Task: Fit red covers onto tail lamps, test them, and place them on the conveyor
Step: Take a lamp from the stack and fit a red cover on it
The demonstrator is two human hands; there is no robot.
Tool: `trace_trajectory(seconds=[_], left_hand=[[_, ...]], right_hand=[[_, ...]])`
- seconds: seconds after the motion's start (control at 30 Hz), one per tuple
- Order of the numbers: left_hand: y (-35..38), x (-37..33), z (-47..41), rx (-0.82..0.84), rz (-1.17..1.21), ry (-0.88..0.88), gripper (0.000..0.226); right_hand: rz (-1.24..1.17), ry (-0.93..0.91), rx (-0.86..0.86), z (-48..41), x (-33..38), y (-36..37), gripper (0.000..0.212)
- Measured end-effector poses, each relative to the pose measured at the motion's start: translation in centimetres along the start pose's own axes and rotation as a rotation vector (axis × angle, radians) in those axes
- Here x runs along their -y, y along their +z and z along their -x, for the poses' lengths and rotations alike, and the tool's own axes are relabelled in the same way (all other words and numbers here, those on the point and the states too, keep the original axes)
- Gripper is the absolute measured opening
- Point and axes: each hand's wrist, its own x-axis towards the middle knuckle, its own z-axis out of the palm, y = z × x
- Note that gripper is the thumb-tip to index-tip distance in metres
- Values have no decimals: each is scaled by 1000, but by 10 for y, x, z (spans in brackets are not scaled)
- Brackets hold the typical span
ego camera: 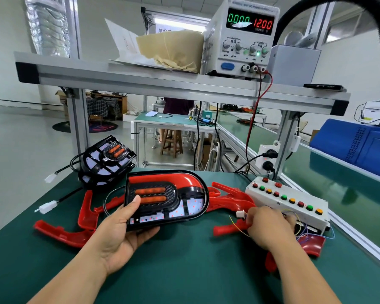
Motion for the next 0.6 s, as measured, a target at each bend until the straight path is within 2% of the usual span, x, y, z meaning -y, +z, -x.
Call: trace_trajectory(seconds=[0.13, 0.23, 0.3, 0.37, 0.4, 0.5, 0.6], left_hand=[[1, -1, 0, 1, 16, 16, 39], [1, -1, -1, -8, 27, 27, 41], [1, 0, -1, -13, 38, 31, 43], [1, 1, -2, -11, 48, 31, 43], [1, 1, -2, -10, 51, 29, 42], [1, 2, -2, -11, 51, 30, 43], [0, 2, -3, -21, 46, 40, 43]], right_hand=[[-40, -122, -83, 0, -2, -13, 4], [-106, -199, -133, -2, -6, -14, 15], [-287, -263, -101, -2, -4, -12, 18], [-477, -300, -131, -1, 0, -9, 11], [-533, -291, -173, -2, 2, -8, 3], [-588, -230, -313, -2, 4, -3, 20], [-652, -194, -446, -2, 3, -7, 20]])
